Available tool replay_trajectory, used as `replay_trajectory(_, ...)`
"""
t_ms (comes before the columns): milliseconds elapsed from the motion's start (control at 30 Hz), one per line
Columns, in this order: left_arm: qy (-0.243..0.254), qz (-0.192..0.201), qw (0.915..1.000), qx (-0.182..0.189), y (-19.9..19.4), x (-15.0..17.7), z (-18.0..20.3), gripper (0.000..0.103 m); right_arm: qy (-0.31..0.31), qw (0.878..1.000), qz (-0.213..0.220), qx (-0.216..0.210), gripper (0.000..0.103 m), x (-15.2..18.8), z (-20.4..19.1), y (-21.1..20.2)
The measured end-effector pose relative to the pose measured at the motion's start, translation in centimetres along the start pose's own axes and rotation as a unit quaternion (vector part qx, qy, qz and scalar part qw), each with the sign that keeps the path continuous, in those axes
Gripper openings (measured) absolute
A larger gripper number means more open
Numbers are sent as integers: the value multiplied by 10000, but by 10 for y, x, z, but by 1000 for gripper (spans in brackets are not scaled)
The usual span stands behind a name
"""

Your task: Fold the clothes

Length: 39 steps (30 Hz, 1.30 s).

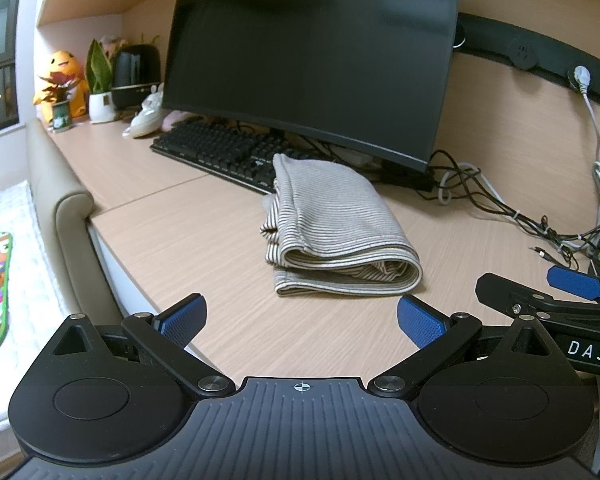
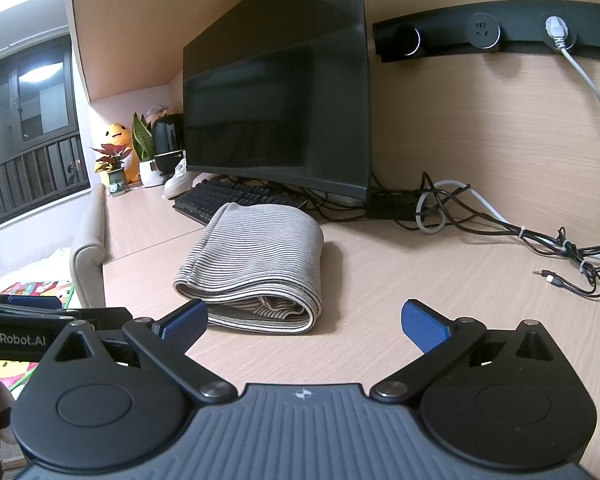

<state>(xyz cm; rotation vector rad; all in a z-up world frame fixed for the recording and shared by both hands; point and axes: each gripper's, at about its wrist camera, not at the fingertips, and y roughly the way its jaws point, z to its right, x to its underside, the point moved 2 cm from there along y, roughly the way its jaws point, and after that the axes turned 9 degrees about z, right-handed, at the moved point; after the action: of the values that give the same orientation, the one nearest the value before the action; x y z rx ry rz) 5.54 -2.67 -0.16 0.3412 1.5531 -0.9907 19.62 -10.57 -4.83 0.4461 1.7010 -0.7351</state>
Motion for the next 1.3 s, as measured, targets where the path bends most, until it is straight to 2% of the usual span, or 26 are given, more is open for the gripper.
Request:
replay_trajectory(567,-67,-301,9995,112,21,-3,-3,103,-188,9992,-259,224,103,-2,-2,14)
replay_trajectory(1300,-217,-501,9982,246,49,-7,-19,103,-275,9974,-560,365,103,-2,-9,42)
